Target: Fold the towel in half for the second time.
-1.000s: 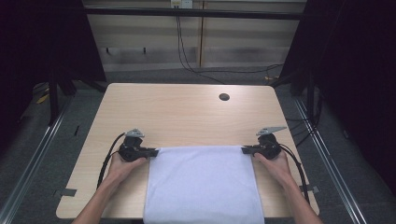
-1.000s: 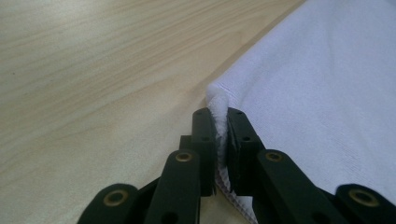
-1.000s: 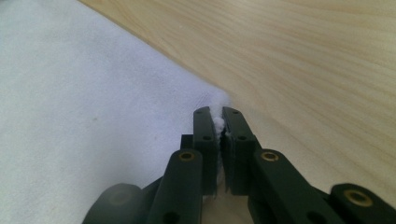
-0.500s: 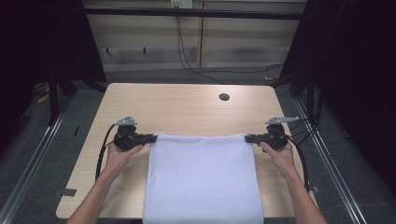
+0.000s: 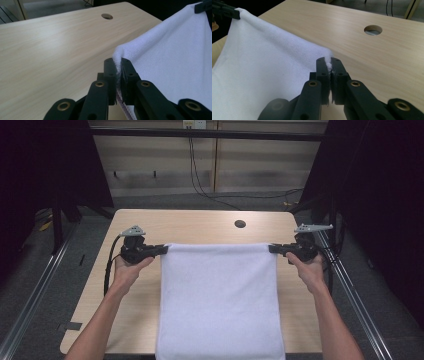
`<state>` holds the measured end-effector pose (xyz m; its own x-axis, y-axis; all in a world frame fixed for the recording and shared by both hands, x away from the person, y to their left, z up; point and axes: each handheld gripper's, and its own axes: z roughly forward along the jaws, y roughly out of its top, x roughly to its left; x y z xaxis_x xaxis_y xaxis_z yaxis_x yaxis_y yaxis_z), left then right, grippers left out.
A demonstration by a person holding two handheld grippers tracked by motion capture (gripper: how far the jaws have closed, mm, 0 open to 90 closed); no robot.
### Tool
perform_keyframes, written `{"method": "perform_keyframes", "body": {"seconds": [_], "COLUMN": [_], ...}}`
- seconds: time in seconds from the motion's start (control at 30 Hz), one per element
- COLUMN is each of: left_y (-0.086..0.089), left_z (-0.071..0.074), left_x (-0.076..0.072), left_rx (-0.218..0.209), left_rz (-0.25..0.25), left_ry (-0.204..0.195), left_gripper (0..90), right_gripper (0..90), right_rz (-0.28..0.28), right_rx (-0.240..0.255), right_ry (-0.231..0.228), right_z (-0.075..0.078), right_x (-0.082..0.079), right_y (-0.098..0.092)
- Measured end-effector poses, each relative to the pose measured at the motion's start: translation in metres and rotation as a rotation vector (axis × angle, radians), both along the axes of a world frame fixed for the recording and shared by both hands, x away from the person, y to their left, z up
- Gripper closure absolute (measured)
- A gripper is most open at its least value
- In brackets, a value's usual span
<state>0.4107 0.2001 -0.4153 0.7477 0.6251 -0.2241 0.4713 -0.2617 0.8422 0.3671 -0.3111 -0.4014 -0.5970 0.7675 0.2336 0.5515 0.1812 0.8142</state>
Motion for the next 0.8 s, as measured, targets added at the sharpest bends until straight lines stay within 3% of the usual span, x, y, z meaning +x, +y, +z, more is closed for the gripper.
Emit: {"method": "perform_keyframes", "body": {"seconds": [0.03, 0.17, 0.33, 0.4, 0.47, 0.57, 0.6, 0.7, 0.8], "left_y": [-0.001, -0.004, -0.008, -0.009, -0.01, -0.011, -0.012, -0.01, -0.008], "left_z": [0.002, 0.007, 0.027, 0.033, 0.043, 0.056, 0.06, 0.061, 0.049], "left_x": [0.002, 0.01, 0.015, 0.016, 0.02, 0.021, 0.02, 0.016, 0.007], "left_rx": [0.013, -0.027, -0.065, -0.074, -0.046, -0.083, -0.065, -0.053, -0.097], "left_rz": [0.013, 0.029, 0.028, 0.035, 0.044, 0.048, 0.047, 0.035, 0.013], "left_ry": [-0.01, -0.015, -0.059, -0.065, -0.078, -0.098, -0.117, -0.13, -0.111], "left_gripper": [84.9, 84.9, 85.0, 85.0, 85.0, 85.0, 85.0, 84.9, 84.8], "right_gripper": [86.4, 86.5, 86.8, 86.8, 86.8, 86.8, 86.8, 86.8, 86.8], "right_rz": [-0.001, -0.022, -0.054, -0.062, -0.061, -0.058, -0.057, -0.057, -0.041], "right_rx": [0.009, 0.023, 0.039, 0.027, 0.004, 0.015, 0.017, 0.021, 0.009], "right_ry": [-0.001, -0.01, -0.037, -0.037, -0.041, -0.076, -0.086, -0.103, -0.09], "right_z": [0.002, 0.005, 0.014, 0.02, 0.029, 0.046, 0.05, 0.054, 0.044], "right_x": [0.002, 0.011, 0.02, 0.025, 0.028, 0.03, 0.03, 0.027, 0.018], "right_y": [-0.001, -0.002, -0.006, -0.007, -0.006, -0.004, -0.004, -0.006, -0.006]}}
